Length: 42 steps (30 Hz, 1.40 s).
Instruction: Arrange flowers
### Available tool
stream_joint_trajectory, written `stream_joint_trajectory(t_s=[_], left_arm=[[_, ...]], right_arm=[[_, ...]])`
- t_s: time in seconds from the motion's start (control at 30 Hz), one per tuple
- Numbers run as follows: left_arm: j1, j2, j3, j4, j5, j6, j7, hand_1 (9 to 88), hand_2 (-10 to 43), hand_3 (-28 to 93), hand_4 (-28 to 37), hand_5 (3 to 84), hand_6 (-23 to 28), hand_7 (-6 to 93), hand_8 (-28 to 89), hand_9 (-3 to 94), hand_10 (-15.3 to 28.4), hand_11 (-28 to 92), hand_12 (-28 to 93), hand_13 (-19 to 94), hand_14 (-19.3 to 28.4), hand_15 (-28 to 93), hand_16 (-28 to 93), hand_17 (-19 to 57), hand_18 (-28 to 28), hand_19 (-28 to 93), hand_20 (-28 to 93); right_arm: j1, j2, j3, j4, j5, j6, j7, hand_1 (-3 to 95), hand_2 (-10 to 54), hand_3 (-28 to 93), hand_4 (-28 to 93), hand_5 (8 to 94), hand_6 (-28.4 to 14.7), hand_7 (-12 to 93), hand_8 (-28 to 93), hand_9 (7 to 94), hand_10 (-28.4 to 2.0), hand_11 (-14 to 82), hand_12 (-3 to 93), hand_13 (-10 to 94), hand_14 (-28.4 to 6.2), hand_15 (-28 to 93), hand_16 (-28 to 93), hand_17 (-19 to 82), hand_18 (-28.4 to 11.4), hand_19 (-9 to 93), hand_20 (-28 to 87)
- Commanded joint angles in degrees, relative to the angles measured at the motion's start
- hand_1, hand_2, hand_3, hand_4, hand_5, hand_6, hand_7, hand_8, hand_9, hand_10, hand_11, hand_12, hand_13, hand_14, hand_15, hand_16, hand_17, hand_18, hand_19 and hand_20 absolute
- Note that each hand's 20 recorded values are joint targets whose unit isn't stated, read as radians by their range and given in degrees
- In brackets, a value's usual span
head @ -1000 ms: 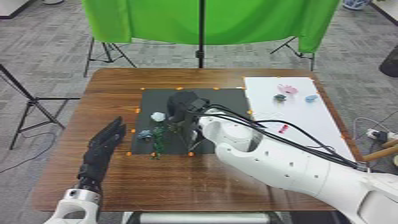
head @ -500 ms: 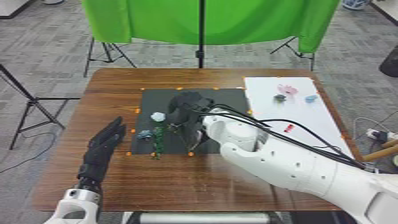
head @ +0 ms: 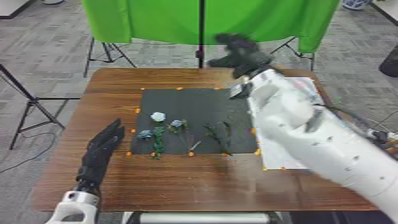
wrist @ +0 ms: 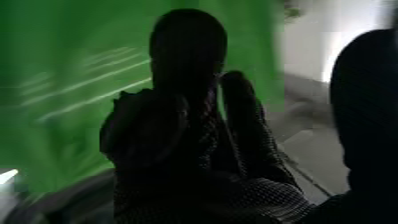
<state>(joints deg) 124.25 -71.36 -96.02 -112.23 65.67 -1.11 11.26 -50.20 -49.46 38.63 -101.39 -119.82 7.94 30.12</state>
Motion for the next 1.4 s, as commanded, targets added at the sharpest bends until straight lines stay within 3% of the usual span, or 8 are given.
stream_joint_trajectory(t_s=[0.03, 0.47, 0.63, 0.73, 0.87, 1.03, 1.17, 1.4], left_arm=[[0.9, -0.53, 0.02, 0.06, 0.36, -0.47, -0.60, 30.8, -9.5, 61, -18.1, 32.9, 4.6, 3.1, -4, 32.3, 9.9, 7, 15, 24, 13.0, 5, 4, 0.0, 11.0, 0, 15], [0.6, -0.79, 0.03, 0.15, 0.38, -0.49, -0.77, 30.8, -9.5, 61, -18.2, 32.9, 4.5, 3.0, -4, 32.3, 10.0, 7, 15, 24, 13.0, 5, 4, -0.1, 11.0, 0, 15], [0.7, -1.08, 0.14, 0.18, 0.46, -0.51, -0.52, 30.8, -9.5, 61, -18.2, 32.9, 4.5, 3.0, -4, 32.4, 10.0, 7, 15, 24, 13.0, 5, 4, -0.1, 11.0, 0, 15], [1.0, -1.17, 0.03, 0.04, 0.49, -0.38, -0.46, 30.8, -9.5, 61, -18.2, 32.9, 4.5, 3.0, -4, 32.4, 9.9, 7, 15, 24, 13.0, 5, 4, 0.0, 11.0, 0, 15], [1.1, -1.00, -0.07, 0.02, 0.33, -0.35, -0.58, 30.8, -9.5, 61, -18.2, 33.0, 4.5, 3.0, -4, 32.3, 9.9, 7, 15, 24, 13.0, 5, 4, 0.0, 11.0, 0, 15], [1.1, -0.91, -0.02, 0.08, 0.34, -0.56, -0.70, 31.0, -9.5, 61, -18.2, 33.0, 4.6, 3.0, -4, 32.4, 9.9, 7, 15, 24, 13.0, 5, 4, 0.0, 11.0, 0, 15], [0.7, -0.97, 0.38, 0.20, 0.54, -1.08, -0.58, 30.9, -9.5, 61, -18.1, 32.9, 4.5, 2.9, -4, 32.3, 9.9, 7, 15, 24, 13.0, 5, 4, -0.1, 11.0, 0, 15], [0.6, -1.09, 0.45, 0.27, 0.70, -1.22, -0.60, 30.9, -9.5, 61, -18.1, 32.9, 4.5, 2.9, -4, 32.4, 10.0, 7, 15, 24, 13.0, 5, 4, -0.1, 11.1, 0, 15]], right_arm=[[-1.1, 4.7, 3.1, 12.6, 1.7, -15.3, 4.9, 28.3, -9.5, 59, -13, 44.3, -2.2, 4, -5, 58.0, -19.5, 8.0, 19.3, 86, -6.8, 50, 32, 59, -12.2, 93, 41], [-5.1, 3.1, 2.5, 20.3, 1.2, -14.8, 6.6, 32.4, -9.5, 61, -13, 49.5, 0.0, 8, -7, 64.0, -18.3, 10.9, 20.2, 88, -5.7, 52, 32, 61, -11.4, 93, 42], [-6.0, 2.7, 0.8, 22.6, 0.0, -9.9, 5.8, 39.0, -9.5, 62, -15, 54.1, 0.5, 10, -8, 68.6, -16.5, 14.3, 20.7, 89, -4.7, 53, 32, 63, -10.7, 93, 44], [-6.4, 2.9, -0.2, 23.3, -1.0, -3.2, 4.4, 46.9, -9.5, 63, -17, 60.2, 1.3, 14, -9, 74.3, -13.8, 18.2, 20.9, 90, -3.5, 54, 32, 64, -9.8, 93, 46], [-6.5, 3.8, 0.6, 18.6, -1.0, 2.6, 3.4, 61.6, -9.5, 51, -16, 75.3, 0.1, 19, 8, 88.4, -9.2, 8.4, 38.0, 93, -2.2, 54, 33, 67, -9.0, 93, 50], [-3.7, 3.9, -2.8, 9.3, 1.3, 6.3, -1.3, 63.3, -9.5, 52, -16, 79.4, 0.2, 20, 11, 91.5, -8.7, 10.3, 40.4, 94, -1.6, 56, 34, 69, -8.8, 93, 53], [-0.9, 1.9, -7.7, 5.3, 4.3, 3.5, -5.0, 62.9, -9.5, 53, -16, 79.5, 0.2, 20, 12, 91.7, -8.6, 10.2, 40.5, 94, -1.4, 56, 34, 69, -8.7, 93, 54], [0.0, -2.0, -12.8, 5.3, 6.3, -0.9, -7.4, 62.5, -9.5, 53, -17, 79.4, 0.2, 21, 12, 91.6, -8.6, 10.2, 40.5, 94, -1.2, 56, 34, 69, -8.5, 93, 54]])
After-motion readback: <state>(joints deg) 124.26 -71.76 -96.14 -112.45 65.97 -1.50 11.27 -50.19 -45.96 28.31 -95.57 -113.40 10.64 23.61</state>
